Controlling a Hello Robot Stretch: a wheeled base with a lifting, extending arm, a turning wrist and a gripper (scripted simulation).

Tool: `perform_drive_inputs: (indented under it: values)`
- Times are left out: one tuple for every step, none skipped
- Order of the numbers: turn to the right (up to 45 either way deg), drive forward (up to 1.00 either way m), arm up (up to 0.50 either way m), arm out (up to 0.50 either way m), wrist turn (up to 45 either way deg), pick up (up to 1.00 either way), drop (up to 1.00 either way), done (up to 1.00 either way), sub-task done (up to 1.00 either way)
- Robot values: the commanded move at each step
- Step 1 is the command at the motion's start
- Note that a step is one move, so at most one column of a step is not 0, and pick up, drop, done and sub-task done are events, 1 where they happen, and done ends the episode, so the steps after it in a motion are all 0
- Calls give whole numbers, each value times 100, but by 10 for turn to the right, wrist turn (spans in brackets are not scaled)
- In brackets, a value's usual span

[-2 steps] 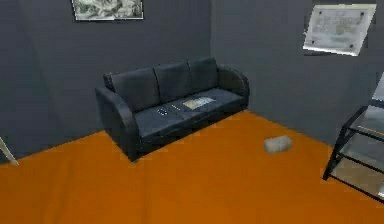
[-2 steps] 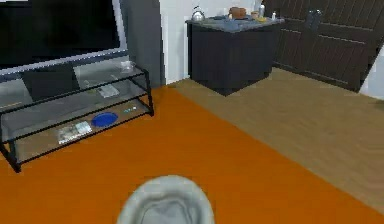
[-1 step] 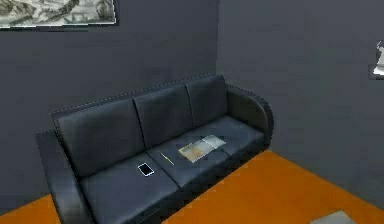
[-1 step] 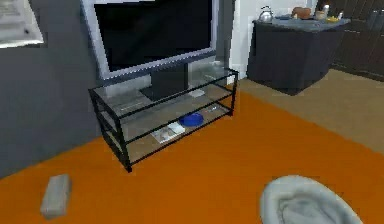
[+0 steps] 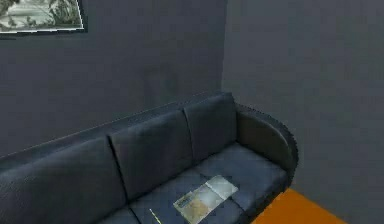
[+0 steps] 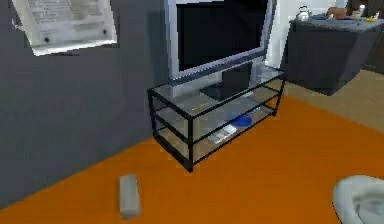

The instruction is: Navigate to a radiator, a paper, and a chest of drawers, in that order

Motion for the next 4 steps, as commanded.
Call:
perform_drive_inputs:
  values:
    - [270,0,0,0,0,0,0,0,0]
    - [0,5,0,0,0,0,0,0,0]
    - [-180,0,0,0,0,0,0,0,0]
    - [0,0,0,0,0,0,0,0,100]
